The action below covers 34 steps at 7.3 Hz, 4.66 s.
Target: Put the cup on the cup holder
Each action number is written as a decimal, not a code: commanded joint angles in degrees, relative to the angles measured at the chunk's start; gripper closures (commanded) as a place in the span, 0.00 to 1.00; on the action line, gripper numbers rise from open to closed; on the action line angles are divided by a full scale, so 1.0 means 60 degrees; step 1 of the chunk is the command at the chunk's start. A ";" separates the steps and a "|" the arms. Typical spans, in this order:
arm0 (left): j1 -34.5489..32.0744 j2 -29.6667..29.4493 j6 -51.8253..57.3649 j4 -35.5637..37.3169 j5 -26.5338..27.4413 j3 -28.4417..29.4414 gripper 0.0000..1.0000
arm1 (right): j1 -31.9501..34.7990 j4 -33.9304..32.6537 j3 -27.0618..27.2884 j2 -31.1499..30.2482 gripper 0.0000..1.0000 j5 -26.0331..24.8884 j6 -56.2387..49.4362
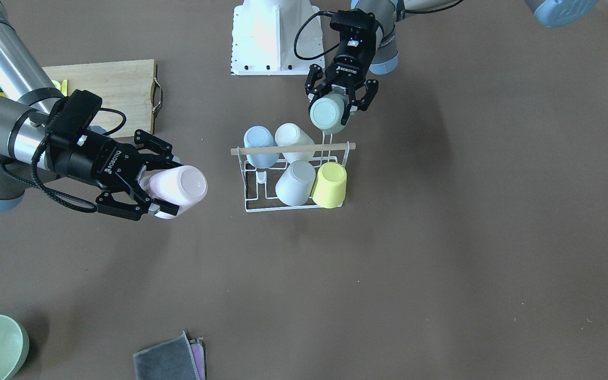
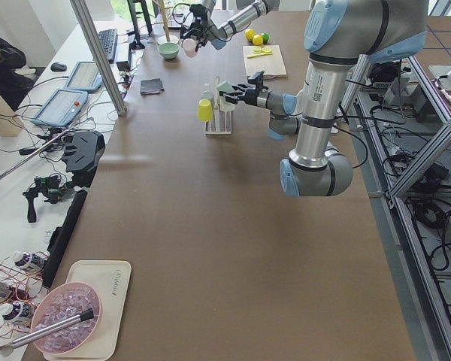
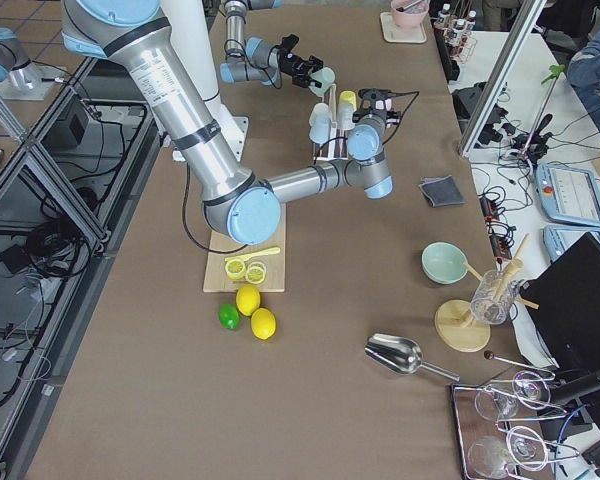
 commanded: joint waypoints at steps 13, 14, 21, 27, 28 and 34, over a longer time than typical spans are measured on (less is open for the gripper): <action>-0.0056 -0.0071 -0.0024 0.0015 -0.0013 0.0364 1.00 | -0.1847 0.2922 -0.2415 0.1544 1.00 -0.1580 0.1117; -0.0056 -0.0072 -0.0024 0.0015 -0.0013 0.0364 1.00 | -0.1965 0.2907 -0.2474 0.1545 1.00 -0.1594 0.0839; -0.0041 -0.0072 -0.0009 -0.0014 -0.0057 0.0759 0.03 | -0.1995 0.2732 -0.3178 0.1955 1.00 -0.1521 0.0470; -0.0244 -0.0072 0.0020 -0.0043 -0.0101 0.0030 0.03 | -0.2420 0.2688 -0.3192 0.1941 1.00 -0.1668 -0.0086; -0.0406 -0.0072 0.0020 -0.0029 -0.0130 -0.0060 0.03 | -0.2420 0.2688 -0.3192 0.1926 1.00 -0.1668 -0.0086; -0.1417 -0.0072 0.0020 0.0526 -0.0906 -0.0999 0.03 | -0.2464 0.2746 -0.3134 0.1765 1.00 -0.1653 -0.0101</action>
